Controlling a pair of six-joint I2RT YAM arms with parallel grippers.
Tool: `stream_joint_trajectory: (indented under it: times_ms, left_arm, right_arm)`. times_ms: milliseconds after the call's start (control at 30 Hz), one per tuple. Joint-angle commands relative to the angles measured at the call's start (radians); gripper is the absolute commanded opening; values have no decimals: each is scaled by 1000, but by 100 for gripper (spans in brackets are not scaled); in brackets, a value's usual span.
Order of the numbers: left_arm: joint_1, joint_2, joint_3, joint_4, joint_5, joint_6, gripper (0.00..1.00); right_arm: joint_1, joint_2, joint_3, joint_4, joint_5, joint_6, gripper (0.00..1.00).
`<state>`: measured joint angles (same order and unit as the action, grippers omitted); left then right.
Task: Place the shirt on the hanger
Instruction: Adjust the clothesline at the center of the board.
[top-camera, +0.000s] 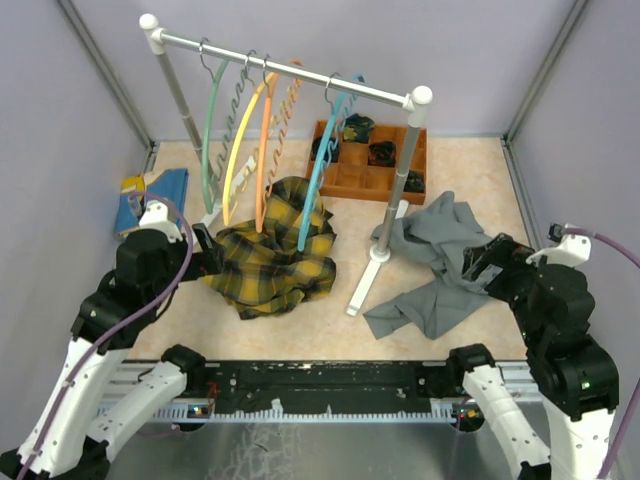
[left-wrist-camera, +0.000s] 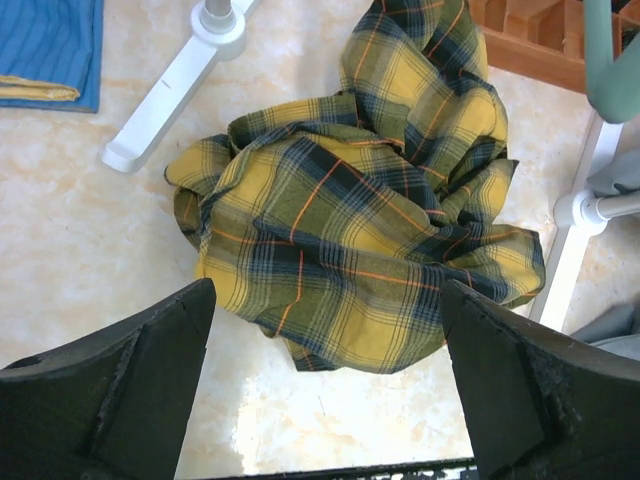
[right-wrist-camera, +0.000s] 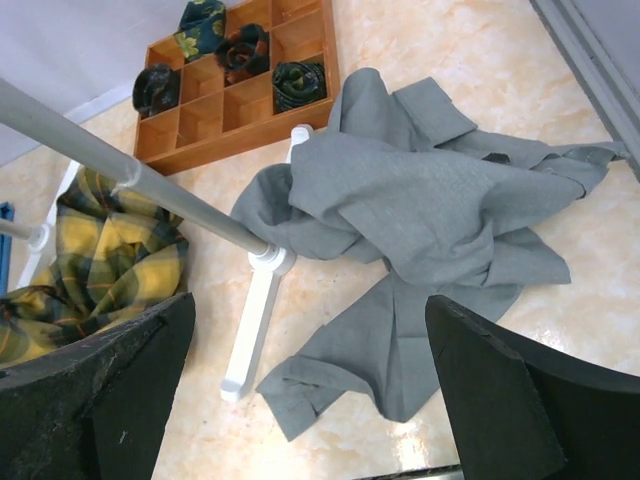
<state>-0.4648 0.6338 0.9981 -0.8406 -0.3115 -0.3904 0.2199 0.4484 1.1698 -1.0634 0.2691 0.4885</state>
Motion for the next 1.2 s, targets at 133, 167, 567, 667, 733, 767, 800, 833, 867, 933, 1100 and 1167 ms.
stream_joint_trajectory:
  times_ms: [133,167,567,667,733,767,800,833,867,933,1100,1167]
  left_arm:
    - [67,69,87,-85,101,13,99]
    - [72,71,88,-88,101,14,99]
    - [92,-17,-15,-17,197,-44,99]
    - [93,-51,-50,0,184,-56,99]
    - [94,-67,-64,-1,163,-69,99]
    - [94,-72,-67,-7,150,-79,99]
    - [95,-76,-68,-15,136,-96,99]
    - [94,-80,-71,-21,121,-112,99]
    - [94,-86,-76,-25,112,-129,99]
    - [95,-101,-85,-12,111,-146,98]
    - [95,-156,-121,51,78,-158,98]
    - [96,-175,-141,91,68,-140,98]
  right_arm:
    - [-136,88,81,-80,-241,-22,99]
    - [-143,98,79,-84,-252,-27,99]
    - [-58,231,79,-150,-358,-143,99]
    - [53,269,99,-186,-267,-198,99]
    - [113,293,94,-194,-229,-211,99]
    - [125,304,84,-184,-253,-228,99]
    - [132,312,72,-165,-295,-250,99]
    - [137,321,58,-144,-326,-264,99]
    - [140,331,48,-127,-337,-266,99]
    - [144,346,26,-83,-310,-254,99]
    - [145,343,-100,146,-259,-166,99]
    - [145,329,-166,273,-283,-125,99]
